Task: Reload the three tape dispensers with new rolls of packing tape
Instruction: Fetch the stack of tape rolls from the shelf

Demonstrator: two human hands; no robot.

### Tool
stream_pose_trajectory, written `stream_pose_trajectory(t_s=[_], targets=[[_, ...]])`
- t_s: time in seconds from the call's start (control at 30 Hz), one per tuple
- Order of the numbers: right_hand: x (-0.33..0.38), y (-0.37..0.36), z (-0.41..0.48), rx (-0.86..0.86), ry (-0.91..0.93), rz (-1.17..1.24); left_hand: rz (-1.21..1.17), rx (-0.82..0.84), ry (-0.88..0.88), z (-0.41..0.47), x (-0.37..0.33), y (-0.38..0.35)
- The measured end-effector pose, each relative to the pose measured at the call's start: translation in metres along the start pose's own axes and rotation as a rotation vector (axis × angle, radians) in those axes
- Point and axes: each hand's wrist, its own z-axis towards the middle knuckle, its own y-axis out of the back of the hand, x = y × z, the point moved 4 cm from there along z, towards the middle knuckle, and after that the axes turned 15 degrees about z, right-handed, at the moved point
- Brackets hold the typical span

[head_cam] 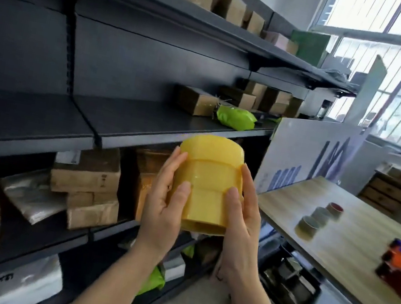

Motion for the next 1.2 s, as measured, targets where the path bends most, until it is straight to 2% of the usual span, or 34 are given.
stream_pose_trajectory(t_s=[0.4, 0.77, 1.2], targets=[[0.020, 0.177, 0.030, -0.246, 0.052, -0.057, -0.174, 0.276, 0.043, -0.009, -0.009, -0.194], [0.025, 0.330, 0.104, -0.422, 0.054, -0.209, -0.348, 0.464, 0.096, 0.013, 0.008, -0.390], [0.048, 0.509, 0.131, -0.646, 0.055, -0.302, -0.334, 0.652, 0.128, -0.017, -0.015, -0.581]])
